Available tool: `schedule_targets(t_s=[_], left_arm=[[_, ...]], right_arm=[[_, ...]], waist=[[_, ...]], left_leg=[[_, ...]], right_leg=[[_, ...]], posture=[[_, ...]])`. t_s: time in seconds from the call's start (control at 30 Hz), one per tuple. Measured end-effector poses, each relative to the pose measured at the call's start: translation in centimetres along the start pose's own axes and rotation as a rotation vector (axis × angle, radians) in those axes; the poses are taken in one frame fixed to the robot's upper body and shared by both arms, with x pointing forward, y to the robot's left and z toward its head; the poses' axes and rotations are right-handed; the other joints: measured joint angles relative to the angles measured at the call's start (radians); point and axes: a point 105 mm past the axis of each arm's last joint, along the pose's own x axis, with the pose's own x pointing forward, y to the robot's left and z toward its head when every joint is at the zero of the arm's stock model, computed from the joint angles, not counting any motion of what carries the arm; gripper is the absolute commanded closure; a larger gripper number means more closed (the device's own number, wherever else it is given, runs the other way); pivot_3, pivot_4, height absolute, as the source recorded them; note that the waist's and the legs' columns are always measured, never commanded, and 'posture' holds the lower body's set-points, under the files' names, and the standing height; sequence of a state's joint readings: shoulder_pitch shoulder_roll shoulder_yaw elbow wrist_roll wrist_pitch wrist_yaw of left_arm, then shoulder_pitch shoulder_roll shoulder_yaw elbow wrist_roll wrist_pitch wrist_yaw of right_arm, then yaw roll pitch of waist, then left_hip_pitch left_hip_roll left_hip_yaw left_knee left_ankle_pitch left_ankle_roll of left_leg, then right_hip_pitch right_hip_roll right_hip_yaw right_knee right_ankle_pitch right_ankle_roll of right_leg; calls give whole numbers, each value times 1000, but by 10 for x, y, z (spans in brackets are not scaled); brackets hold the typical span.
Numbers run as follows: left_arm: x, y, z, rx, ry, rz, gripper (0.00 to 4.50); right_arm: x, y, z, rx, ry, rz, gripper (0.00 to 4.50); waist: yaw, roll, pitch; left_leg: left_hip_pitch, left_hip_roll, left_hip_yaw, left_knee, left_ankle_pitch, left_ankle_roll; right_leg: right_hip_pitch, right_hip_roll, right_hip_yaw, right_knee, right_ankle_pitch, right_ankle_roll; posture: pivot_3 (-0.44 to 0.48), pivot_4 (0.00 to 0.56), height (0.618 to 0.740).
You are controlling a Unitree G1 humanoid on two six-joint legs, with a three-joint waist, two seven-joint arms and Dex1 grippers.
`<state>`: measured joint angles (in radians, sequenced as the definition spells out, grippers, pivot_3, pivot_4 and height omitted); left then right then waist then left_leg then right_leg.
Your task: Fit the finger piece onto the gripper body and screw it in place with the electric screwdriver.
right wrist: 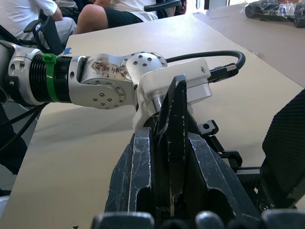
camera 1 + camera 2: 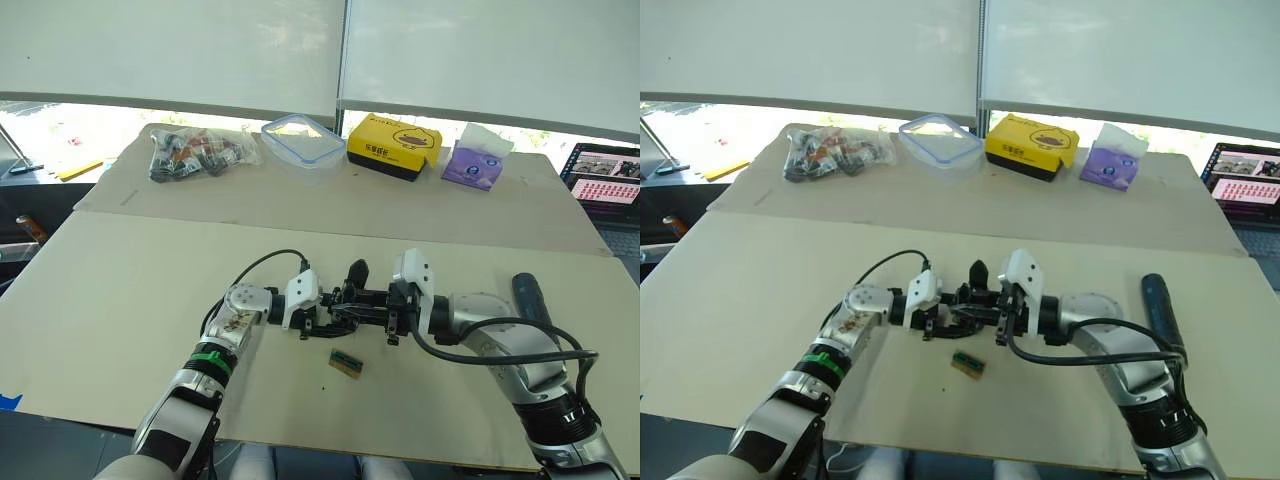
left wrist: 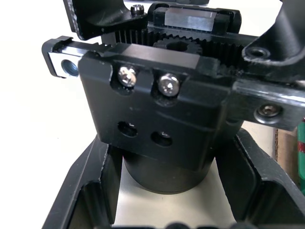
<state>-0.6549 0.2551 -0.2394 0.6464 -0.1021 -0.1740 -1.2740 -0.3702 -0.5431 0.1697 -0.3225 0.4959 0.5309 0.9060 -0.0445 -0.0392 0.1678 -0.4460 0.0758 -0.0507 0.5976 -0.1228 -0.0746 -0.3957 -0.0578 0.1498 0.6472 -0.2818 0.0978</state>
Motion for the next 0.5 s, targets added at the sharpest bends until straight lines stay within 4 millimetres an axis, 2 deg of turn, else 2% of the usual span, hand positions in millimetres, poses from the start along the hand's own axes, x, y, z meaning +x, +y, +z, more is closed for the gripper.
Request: schedule_targets(t_s=[0.5], left_arm=[[-1,0,-2,-5,5,8,2199]], right_arm=[[2,-1,-3,-39,25,-6,4104]], waist=[[-2,1,0]], left_leg=[[5,0,-1,0,0,0]], right_leg=[[5,0,-1,0,-2,1]], posture=[[0,150,740]])
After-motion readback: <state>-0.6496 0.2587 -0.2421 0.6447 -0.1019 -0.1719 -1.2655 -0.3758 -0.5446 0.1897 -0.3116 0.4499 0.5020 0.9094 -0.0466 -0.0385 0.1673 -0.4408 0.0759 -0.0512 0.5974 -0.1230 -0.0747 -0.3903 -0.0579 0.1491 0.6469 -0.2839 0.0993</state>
